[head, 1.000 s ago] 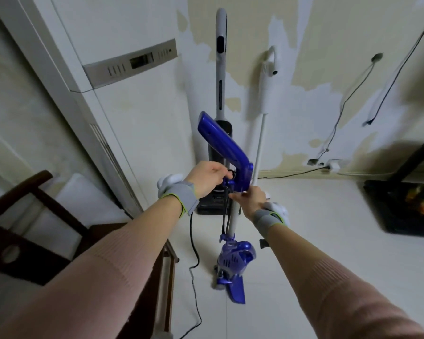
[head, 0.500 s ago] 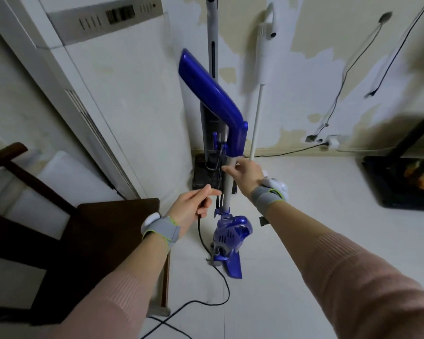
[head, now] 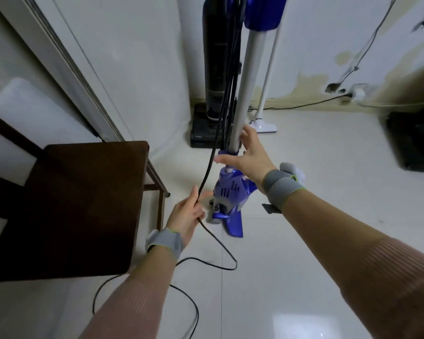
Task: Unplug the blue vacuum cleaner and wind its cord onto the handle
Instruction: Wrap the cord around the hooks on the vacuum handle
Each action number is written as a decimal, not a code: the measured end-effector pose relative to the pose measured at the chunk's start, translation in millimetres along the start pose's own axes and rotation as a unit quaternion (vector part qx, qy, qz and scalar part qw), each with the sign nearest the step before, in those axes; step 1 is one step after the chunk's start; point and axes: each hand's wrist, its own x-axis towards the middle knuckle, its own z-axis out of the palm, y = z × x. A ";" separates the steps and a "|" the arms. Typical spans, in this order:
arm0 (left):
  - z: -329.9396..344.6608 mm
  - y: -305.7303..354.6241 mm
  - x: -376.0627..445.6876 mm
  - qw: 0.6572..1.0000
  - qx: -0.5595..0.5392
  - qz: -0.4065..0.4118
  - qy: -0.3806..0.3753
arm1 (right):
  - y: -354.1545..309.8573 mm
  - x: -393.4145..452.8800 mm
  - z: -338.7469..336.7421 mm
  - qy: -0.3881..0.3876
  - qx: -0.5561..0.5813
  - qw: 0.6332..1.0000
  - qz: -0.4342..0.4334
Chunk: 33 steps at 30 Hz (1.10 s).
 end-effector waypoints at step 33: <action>32.0 20.7 66.7 0.984 0.152 -0.056 -0.076 | 9.2 52.8 -4.0 0.146 -0.276 0.949 -0.032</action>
